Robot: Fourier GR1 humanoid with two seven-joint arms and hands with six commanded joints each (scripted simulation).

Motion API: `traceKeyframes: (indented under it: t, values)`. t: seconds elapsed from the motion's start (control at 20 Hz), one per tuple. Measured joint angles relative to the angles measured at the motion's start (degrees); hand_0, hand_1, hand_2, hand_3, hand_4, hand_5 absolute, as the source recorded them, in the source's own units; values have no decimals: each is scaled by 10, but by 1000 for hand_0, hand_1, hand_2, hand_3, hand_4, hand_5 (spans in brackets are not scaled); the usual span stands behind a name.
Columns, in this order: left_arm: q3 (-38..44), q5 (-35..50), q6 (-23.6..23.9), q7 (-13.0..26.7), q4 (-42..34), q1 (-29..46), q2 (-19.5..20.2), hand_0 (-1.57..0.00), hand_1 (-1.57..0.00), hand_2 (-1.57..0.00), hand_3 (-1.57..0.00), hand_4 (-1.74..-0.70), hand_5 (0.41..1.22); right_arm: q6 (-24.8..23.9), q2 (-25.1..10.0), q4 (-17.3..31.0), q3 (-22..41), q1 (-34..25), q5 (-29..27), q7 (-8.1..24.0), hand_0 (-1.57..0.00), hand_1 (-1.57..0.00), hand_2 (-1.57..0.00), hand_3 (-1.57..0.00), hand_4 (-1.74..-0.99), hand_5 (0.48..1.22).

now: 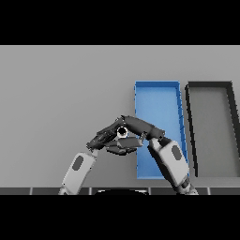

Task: Pick up the blue pipe and place it into the blue bin.

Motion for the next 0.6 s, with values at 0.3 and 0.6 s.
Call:
traceKeyframes:
  t: [0.3, 0.6]
  values:
    - [-2, -6, 2, 2, 0, 7, 6, -3, -3, -3, -2, -961, 475, -71, -17, -10, -76, -114, -150, 105, -1571, -1571, -1571, -1571, -1496, 1221]
    - [-5, -7, -1, -12, -14, 15, 13, 0, 0, 0, 0, -946, 466, -152, -66, 59, -188, -242, -182, 90, -1571, -1571, -1571, -1571, -1498, 1221]
